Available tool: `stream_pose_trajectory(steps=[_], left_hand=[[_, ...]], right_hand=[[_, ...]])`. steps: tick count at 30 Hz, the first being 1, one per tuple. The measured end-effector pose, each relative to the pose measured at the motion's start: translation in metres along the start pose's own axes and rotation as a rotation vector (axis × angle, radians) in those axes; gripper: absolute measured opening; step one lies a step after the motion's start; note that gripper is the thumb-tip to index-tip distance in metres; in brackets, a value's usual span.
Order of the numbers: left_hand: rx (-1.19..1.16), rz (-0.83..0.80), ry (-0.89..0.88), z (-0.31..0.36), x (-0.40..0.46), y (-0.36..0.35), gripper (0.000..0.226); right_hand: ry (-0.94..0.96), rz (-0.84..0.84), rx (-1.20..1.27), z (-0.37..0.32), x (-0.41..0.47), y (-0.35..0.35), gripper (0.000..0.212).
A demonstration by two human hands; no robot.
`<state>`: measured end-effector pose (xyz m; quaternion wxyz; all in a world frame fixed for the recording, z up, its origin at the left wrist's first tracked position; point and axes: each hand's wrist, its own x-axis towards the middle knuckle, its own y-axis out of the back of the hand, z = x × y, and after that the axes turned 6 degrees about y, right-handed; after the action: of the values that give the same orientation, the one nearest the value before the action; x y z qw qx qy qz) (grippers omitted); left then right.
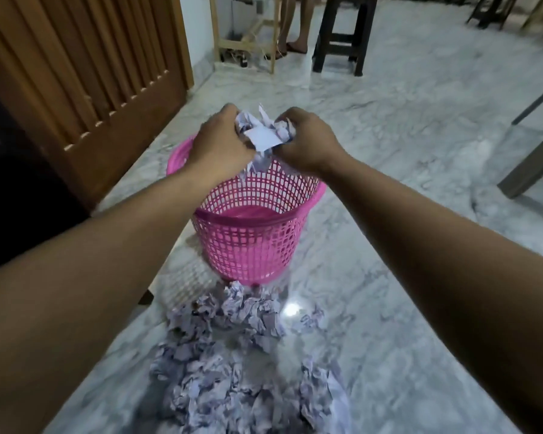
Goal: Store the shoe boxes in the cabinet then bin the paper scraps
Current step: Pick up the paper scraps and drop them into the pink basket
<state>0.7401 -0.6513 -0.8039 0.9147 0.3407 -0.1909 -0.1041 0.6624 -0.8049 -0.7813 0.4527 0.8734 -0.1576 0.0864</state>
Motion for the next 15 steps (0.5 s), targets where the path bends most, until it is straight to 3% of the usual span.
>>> stream_pose_trajectory(steps=[2, 4, 6, 10, 15], left_hand=[[0.175, -0.202, 0.137, -0.01, 0.021, -0.011, 0.05], [0.426, -0.443, 0.166, -0.015, 0.031, -0.021, 0.071], [0.534, -0.488, 0.118, -0.018, 0.033, -0.027, 0.071], [0.418, -0.231, 0.141, -0.029, 0.011, -0.028, 0.058], [0.17, 0.046, -0.1, -0.026, -0.041, -0.014, 0.027]], right_hand=[[-0.035, -0.216, -0.058, -0.001, 0.015, -0.004, 0.074], [-0.029, -0.359, -0.108, 0.0, 0.021, -0.01, 0.099], [-0.007, -0.373, -0.125, 0.005, 0.023, -0.014, 0.109], [-0.019, -0.238, 0.031, 0.025, 0.011, -0.019, 0.106], [-0.044, 0.194, 0.298, 0.067, -0.024, -0.024, 0.062]])
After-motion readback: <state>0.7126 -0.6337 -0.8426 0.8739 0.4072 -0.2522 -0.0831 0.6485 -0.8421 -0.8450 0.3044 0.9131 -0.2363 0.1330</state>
